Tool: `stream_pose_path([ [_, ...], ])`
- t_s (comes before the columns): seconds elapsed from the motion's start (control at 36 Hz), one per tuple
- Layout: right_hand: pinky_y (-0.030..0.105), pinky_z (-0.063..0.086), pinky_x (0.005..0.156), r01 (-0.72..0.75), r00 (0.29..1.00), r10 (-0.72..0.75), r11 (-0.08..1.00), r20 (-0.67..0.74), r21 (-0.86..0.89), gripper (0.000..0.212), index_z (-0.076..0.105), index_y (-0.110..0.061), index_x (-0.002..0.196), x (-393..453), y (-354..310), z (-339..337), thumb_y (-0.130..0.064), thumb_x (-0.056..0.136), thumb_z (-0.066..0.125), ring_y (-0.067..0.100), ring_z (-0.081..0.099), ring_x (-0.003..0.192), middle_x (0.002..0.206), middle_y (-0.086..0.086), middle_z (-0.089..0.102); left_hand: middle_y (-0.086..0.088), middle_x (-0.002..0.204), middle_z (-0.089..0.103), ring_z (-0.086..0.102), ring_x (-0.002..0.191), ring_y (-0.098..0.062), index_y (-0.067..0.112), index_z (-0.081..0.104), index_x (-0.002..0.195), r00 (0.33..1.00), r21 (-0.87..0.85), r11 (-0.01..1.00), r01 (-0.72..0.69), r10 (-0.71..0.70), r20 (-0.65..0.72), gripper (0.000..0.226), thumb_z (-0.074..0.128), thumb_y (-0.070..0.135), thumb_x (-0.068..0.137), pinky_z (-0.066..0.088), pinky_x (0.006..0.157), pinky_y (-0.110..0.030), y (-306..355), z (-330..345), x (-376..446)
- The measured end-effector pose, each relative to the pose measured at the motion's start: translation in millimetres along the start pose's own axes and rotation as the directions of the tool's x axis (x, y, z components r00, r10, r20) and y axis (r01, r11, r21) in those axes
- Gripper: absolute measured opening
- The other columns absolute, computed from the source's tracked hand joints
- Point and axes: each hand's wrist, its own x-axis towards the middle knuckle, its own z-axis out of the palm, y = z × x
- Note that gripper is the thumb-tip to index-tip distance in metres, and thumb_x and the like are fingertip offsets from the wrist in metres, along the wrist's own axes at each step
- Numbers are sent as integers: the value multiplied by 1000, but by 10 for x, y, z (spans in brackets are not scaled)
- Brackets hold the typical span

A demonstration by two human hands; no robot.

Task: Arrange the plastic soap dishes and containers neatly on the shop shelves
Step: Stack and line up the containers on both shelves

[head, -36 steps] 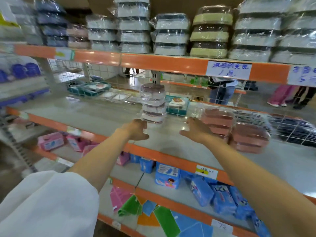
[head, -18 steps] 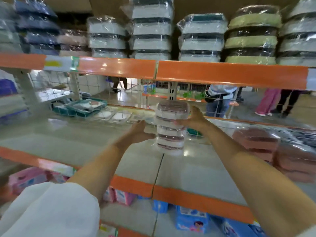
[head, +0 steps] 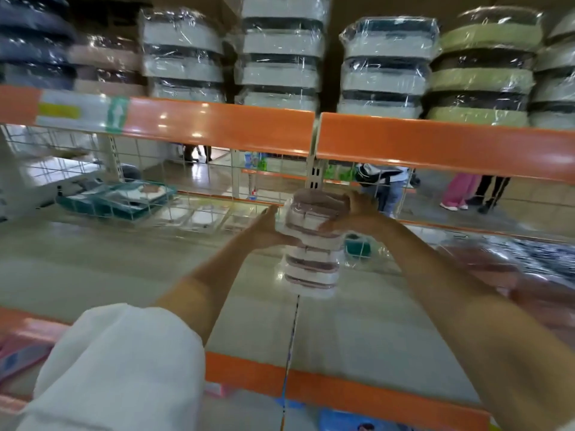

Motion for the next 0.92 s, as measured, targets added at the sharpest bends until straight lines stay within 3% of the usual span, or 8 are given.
stream_pose_path([
  [0.08,41,47,99,4,999,5,986,-53,169,137,48,-13,127,56,228,-4,-85,14,76,24,54,117,123,5,57,1,137,43,40,128,-18,10,33,144,999,-51,998,-42,43,28,94,86,28,68,35,102,-27,49,87,63],
  [0.36,24,48,76,-45,985,125,853,-120,519,34,53,-19,84,-598,498,-205,-10,71,83,12,60,83,90,-4,61,-13,146,35,37,132,-31,12,25,150,999,-42,999,-18,19,26,115,91,32,58,33,111,-42,211,189,184],
  [0.47,20,49,76,-86,975,182,838,-128,539,43,55,-10,92,-746,514,-271,-17,65,88,18,60,92,104,5,64,-17,140,31,37,129,-35,20,27,148,998,51,998,31,-34,47,106,88,32,62,35,108,-43,301,202,120],
  [0.56,33,52,88,-102,979,174,861,-102,499,116,59,-4,112,-729,688,-247,-66,18,89,24,63,103,111,6,66,-15,135,27,32,127,-32,12,29,139,997,97,993,68,-71,32,99,87,35,63,32,106,-41,400,260,51],
  [0.64,43,50,97,-95,987,145,874,-70,476,142,54,-6,123,-604,964,-174,-81,4,78,26,59,114,120,7,63,-11,124,26,31,122,-25,1,27,129,996,31,996,87,-87,2,91,87,26,65,32,103,-31,517,376,-47],
  [0.72,40,47,94,-116,982,170,877,-77,466,138,46,-3,124,-983,688,-304,-75,12,81,28,53,117,123,11,56,-6,109,21,29,105,-17,-3,27,121,996,14,996,90,-90,-14,89,89,21,62,38,97,-29,580,492,-160],
  [0.81,41,43,96,-138,976,199,881,-90,453,87,57,-11,103,-1244,565,-398,-58,38,90,21,55,111,113,3,60,-6,107,28,33,100,-16,9,25,104,997,-20,996,82,-82,-12,87,93,17,50,37,83,-27,630,583,-277],
  [0.92,42,50,92,-136,970,212,874,-115,467,107,49,-9,119,-1441,702,-519,-64,35,88,22,57,110,116,5,59,-8,111,36,43,104,-21,16,20,100,995,-63,994,91,-93,-22,93,94,22,44,47,87,-39,709,716,-405],
])
